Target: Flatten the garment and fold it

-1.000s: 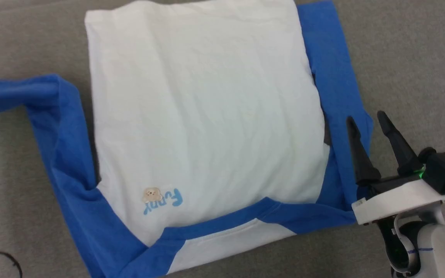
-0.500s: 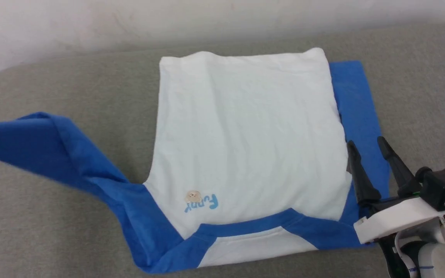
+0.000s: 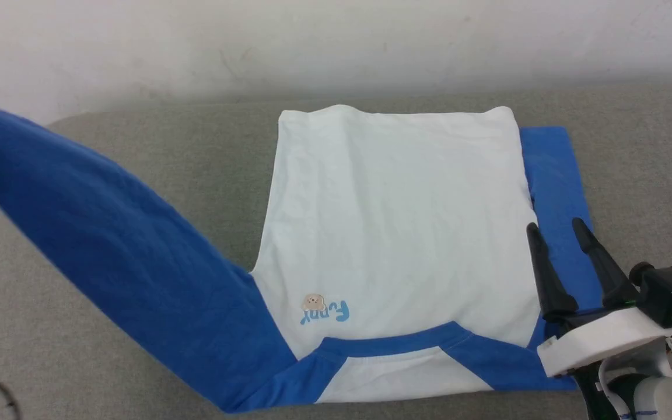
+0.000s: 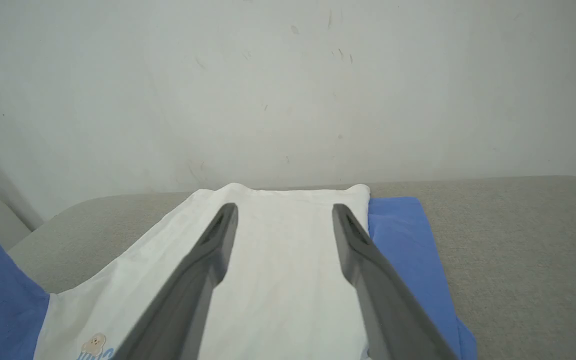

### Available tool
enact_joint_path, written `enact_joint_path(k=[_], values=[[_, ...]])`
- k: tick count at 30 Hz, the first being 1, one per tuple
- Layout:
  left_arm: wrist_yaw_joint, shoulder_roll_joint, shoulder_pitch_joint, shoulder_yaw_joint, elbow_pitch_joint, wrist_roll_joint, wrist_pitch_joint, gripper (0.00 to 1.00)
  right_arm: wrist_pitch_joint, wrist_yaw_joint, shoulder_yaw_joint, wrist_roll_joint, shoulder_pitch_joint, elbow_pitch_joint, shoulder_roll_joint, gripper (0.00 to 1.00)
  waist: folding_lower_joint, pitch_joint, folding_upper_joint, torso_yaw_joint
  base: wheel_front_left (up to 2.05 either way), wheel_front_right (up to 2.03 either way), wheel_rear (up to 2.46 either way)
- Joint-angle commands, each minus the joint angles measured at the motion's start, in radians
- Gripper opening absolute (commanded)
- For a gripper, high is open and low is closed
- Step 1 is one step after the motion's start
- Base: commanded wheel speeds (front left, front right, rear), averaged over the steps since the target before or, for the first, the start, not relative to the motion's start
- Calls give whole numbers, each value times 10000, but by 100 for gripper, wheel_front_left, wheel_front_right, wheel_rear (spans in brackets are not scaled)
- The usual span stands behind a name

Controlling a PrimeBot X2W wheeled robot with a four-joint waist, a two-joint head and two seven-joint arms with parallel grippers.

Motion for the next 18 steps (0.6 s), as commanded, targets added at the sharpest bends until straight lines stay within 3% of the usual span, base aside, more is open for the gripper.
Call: enact_joint_path(k=[1, 8, 9, 18], values=[[-210, -272, -405, -518, -199, -129, 35, 0, -85, -11, -25, 71, 83, 13, 24, 100, 2, 22, 0, -45, 0, 0, 0], [-898, -1750, -1537, -3216, -432, -152, 220, 0, -130, -11, -138, 106, 90, 50, 24, 100, 2, 31, 0, -288, 0, 0, 0], [-898, -1750, -1537, -3216, -432, -152, 220, 0, -130, -11, -138, 106, 90, 50, 24, 100, 2, 31, 0, -288, 0, 0, 0], [-1480, -4199, -1955, -6254, 803, 33, -76, 0, -28, -11, -773, -5, 56, -304, 24, 100, 2, 175, 0, -944, 0, 0, 0]])
